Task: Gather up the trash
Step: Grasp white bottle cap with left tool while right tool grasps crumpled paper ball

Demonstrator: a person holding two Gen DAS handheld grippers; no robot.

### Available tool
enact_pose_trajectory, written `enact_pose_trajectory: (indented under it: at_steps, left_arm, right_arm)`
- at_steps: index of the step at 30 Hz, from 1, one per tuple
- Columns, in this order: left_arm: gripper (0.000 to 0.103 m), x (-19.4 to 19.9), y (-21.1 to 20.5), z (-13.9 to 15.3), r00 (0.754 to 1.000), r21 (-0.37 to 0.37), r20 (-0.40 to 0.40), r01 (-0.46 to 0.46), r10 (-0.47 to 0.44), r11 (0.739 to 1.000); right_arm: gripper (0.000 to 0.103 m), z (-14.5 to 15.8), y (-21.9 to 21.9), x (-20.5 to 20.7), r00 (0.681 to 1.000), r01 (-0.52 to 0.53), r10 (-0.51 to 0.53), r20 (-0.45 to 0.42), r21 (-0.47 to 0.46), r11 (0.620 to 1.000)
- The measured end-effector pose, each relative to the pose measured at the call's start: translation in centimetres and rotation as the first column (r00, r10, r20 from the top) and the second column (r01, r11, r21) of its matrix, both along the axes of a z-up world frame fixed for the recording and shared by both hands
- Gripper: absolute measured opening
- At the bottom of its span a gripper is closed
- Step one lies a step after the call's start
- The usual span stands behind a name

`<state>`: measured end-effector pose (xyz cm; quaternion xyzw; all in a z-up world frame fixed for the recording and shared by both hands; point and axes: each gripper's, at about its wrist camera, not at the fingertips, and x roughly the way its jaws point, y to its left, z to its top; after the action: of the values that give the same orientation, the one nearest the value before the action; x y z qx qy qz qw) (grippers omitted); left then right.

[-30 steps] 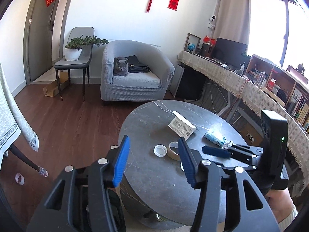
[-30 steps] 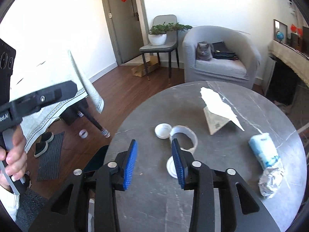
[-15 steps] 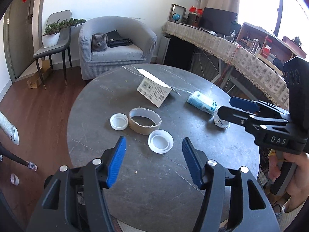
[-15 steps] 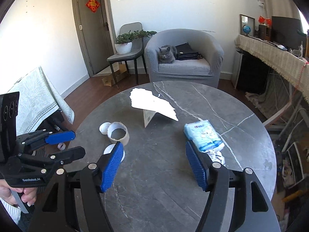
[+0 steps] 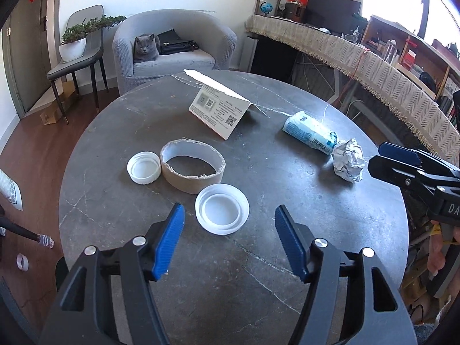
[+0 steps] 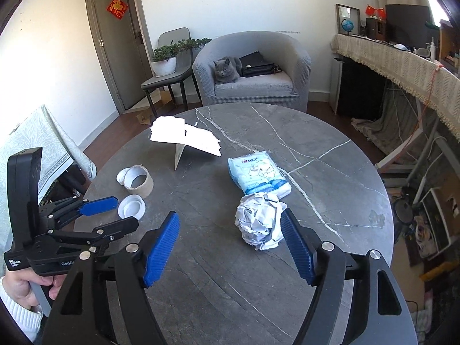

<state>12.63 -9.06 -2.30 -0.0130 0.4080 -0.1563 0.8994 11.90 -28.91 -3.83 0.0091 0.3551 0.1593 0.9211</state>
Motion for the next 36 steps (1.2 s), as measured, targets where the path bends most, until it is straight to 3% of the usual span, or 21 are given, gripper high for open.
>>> enact_pose_trajectory:
  at_steps: [9,14,34,36]
  left_arm:
    - [0.065,1.2,-0.3,-0.1,0.999,0.003,-0.013,-0.036,0.036,0.999]
    - [0.042,1.3,-0.4,-0.1,0.999,0.019,-0.006,-0.05,0.05,0.999]
    - [0.042,-1.0,0.1,1.1,0.999,-0.015,0.011,0.04,-0.04,0.999]
    - [0.042,-1.3,0.3,1.2,0.999,-0.02,0.009,0.048,-0.048,0.999]
  right_arm:
    - [0.073,-2.0,-1.2,0.3,0.998,0.0,-0.001,-0.057,-0.026,1.0]
    - [0.073,-2.6,-1.3,0.6,0.997,0.007,-0.01,-0.071,-0.035,0.999]
    - [0.073,-3.4,0.3,3.0,0.995,0.047,-0.053,-0.084,-0.08,0.996]
    - [0.069,-3.4,0.7,3.2,0.995,0.05,-0.058,-0.083,-0.095,0.994]
